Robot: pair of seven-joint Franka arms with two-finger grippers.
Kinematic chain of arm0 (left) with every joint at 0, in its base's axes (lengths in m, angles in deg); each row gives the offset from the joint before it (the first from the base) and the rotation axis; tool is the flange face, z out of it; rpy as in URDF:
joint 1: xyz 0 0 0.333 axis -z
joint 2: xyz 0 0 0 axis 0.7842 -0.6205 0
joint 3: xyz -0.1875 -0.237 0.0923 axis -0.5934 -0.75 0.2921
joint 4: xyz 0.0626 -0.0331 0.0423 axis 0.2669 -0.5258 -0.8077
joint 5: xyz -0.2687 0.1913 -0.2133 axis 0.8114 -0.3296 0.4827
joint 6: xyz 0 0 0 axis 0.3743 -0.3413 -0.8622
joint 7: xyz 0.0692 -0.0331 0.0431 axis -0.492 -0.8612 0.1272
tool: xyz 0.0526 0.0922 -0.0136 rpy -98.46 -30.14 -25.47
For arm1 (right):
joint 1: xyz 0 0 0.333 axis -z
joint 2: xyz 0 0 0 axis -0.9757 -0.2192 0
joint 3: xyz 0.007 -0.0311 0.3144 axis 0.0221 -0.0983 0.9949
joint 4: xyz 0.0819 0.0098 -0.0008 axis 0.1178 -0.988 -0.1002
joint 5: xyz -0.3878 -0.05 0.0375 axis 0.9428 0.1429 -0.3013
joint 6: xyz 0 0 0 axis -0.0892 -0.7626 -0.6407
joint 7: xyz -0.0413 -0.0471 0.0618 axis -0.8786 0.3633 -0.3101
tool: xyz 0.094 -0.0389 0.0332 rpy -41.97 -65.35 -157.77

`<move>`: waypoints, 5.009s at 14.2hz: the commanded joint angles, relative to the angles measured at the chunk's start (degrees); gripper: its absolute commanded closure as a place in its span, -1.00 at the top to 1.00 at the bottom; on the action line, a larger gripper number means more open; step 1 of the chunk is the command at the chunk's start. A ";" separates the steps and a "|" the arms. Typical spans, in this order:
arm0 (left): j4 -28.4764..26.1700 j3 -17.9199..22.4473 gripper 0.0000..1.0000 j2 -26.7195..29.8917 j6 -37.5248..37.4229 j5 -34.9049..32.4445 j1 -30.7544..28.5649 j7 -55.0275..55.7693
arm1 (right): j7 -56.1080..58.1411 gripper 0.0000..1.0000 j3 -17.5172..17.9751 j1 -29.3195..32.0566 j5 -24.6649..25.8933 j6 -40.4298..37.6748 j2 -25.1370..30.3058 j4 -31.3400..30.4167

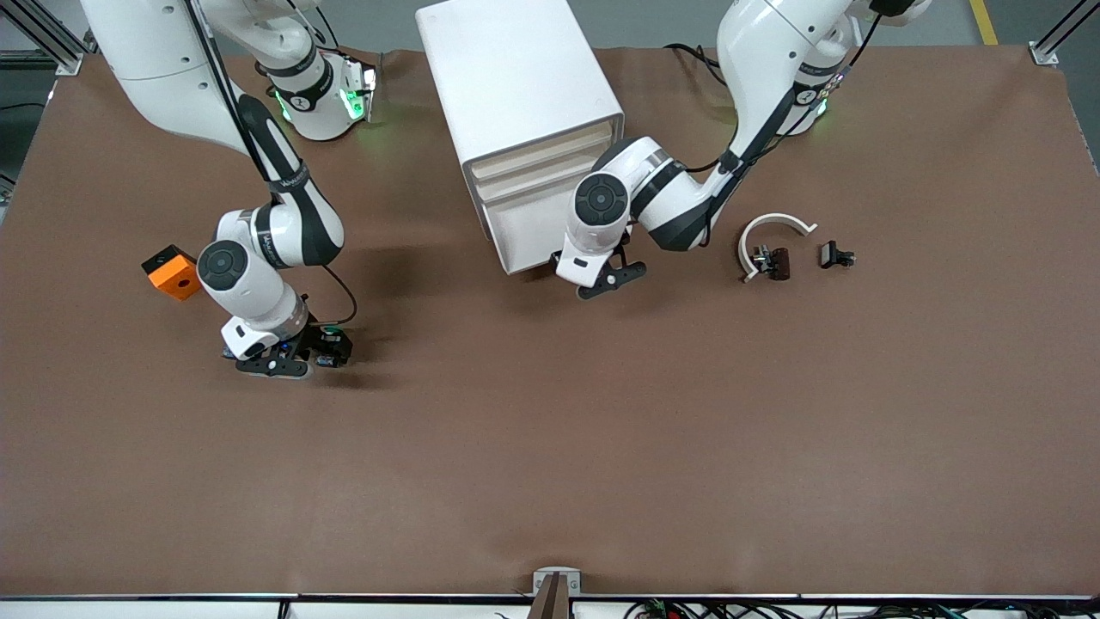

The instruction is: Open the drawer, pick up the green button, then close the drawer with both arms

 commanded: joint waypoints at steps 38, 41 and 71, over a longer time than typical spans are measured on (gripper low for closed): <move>14.48 -1.94 1.00 -1.98 -8.33 18.35 -9.54 4.09 | 19.70 1.00 -0.09 17.34 0.78 -86.43 18.38 47.57; 15.27 -1.59 1.00 3.47 -16.12 7.93 -12.98 3.83 | 17.69 1.00 0.00 17.43 0.59 -85.73 21.02 47.30; -6.09 21.88 1.00 44.79 -29.68 -0.55 -23.80 -71.84 | 15.92 1.00 0.09 14.79 0.76 -74.04 34.47 31.75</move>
